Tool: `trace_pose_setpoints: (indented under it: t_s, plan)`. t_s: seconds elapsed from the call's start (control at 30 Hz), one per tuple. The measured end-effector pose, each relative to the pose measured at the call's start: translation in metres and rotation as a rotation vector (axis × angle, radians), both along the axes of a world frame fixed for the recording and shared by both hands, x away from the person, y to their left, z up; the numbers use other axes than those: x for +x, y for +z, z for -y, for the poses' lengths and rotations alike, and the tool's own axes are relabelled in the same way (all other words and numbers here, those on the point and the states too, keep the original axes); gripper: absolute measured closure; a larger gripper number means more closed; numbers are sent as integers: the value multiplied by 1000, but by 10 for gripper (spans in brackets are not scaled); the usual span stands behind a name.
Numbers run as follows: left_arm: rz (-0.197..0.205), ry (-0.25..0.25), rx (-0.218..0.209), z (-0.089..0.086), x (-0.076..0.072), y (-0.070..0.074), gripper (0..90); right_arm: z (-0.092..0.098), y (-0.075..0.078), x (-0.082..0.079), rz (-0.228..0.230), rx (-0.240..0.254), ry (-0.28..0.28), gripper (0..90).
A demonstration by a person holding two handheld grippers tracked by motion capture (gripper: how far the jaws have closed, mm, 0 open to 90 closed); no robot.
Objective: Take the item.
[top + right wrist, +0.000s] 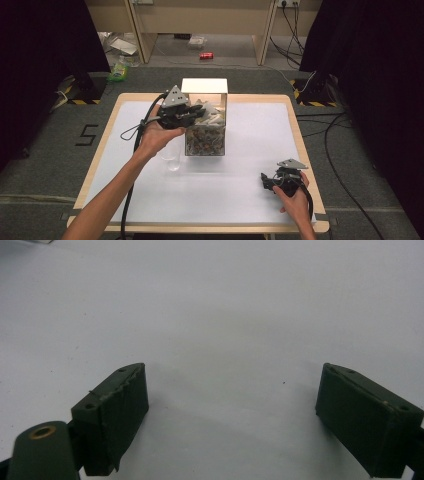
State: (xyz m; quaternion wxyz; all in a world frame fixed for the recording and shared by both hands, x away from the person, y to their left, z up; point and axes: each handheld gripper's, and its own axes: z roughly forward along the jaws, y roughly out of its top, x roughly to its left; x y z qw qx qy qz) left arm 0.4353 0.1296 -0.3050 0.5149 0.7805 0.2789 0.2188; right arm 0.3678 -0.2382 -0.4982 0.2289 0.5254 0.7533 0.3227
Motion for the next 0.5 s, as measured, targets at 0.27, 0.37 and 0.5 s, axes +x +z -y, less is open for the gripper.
trace_pose_setpoints:
  t_s: [0.27,0.37,0.5]
  plan:
    - [-39,-5,7,2,6,-5,773,0,0,0,-1,1,0,140]
    - [-43,-9,13,3,6,-5,764,0,0,0,-1,0,0,140]
    - [-49,-14,24,3,7,-7,768,0,0,0,0,0,0,140]
